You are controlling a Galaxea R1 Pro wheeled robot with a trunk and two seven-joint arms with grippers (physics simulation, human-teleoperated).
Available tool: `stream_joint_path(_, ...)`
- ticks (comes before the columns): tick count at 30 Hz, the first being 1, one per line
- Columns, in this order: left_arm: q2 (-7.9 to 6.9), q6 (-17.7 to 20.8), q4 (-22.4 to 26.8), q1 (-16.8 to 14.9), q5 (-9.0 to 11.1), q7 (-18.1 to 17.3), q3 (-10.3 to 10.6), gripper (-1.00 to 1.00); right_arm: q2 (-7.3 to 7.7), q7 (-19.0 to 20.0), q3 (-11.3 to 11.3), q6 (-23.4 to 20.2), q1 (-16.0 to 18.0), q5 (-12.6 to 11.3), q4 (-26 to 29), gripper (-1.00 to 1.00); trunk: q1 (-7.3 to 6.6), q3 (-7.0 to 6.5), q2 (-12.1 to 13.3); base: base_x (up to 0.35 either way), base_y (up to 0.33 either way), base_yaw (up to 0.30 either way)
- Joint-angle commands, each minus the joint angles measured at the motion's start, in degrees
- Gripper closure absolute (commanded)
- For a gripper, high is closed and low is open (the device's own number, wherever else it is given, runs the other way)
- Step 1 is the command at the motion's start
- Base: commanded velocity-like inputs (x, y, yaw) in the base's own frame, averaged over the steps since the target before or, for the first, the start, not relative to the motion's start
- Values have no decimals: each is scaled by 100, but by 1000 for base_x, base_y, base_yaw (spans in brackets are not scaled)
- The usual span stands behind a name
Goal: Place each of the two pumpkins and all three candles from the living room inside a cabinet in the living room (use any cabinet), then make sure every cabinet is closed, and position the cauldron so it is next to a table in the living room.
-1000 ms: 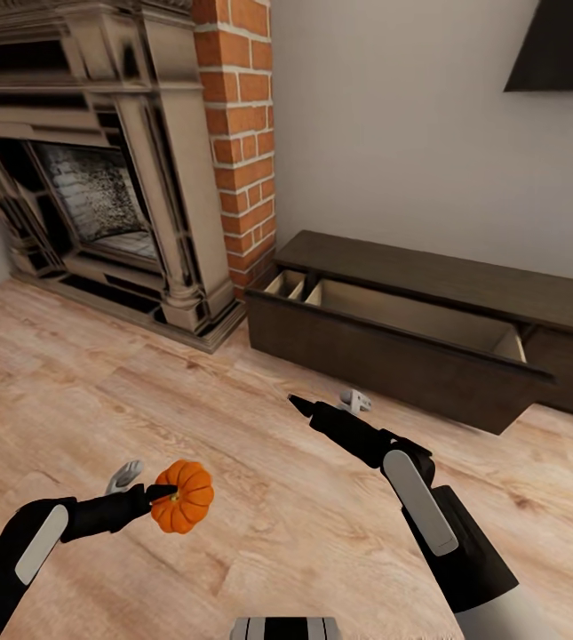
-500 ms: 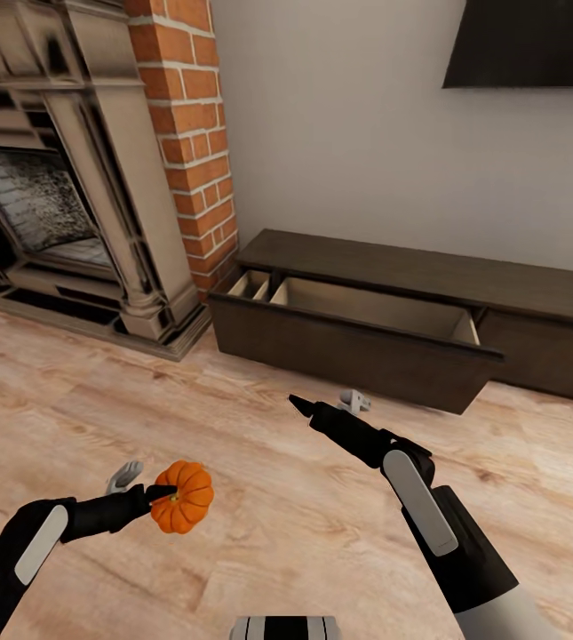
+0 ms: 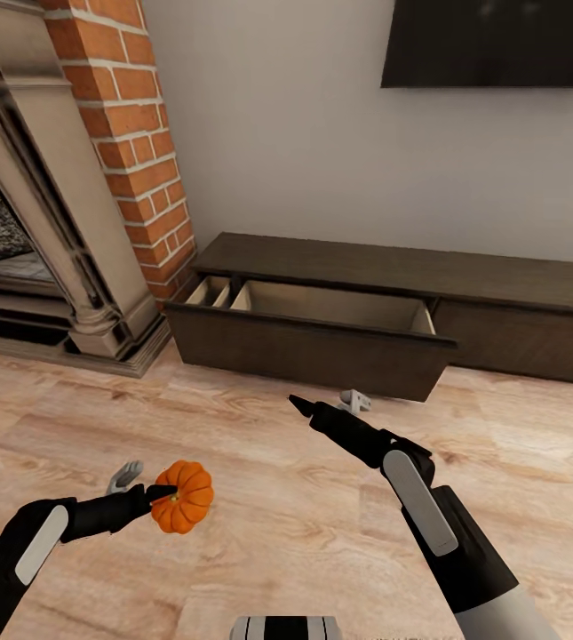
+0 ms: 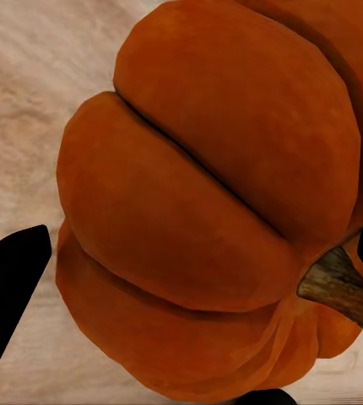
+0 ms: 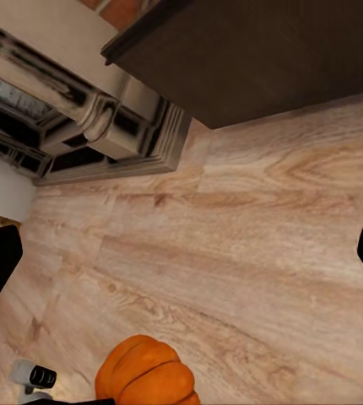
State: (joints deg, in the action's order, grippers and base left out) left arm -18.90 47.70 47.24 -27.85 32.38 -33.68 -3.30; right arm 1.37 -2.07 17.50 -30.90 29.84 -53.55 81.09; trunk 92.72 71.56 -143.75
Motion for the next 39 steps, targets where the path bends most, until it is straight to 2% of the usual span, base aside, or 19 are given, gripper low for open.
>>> stream_joint_path(1,1,47,5,-1,49,-15,-13,100,3,-22,7,-12,5,-33,3,-100,-4,-18,-1,1,0,-277)
stream_joint_path(7,1,47,12,-1,49,-15,-13,100,3,-22,7,-12,5,-28,3,-100,-19,-151,7,0,0,-277)
stream_joint_path(27,1,47,14,-1,49,-15,-13,100,-4,-22,-1,-12,5,-32,3,-100,-19,-151,7,0,0,-278)
stream_joint_path(39,9,47,14,-1,43,-15,-6,100,3,7,-17,4,5,-40,-13,-100,-50,-417,24,0,0,-279)
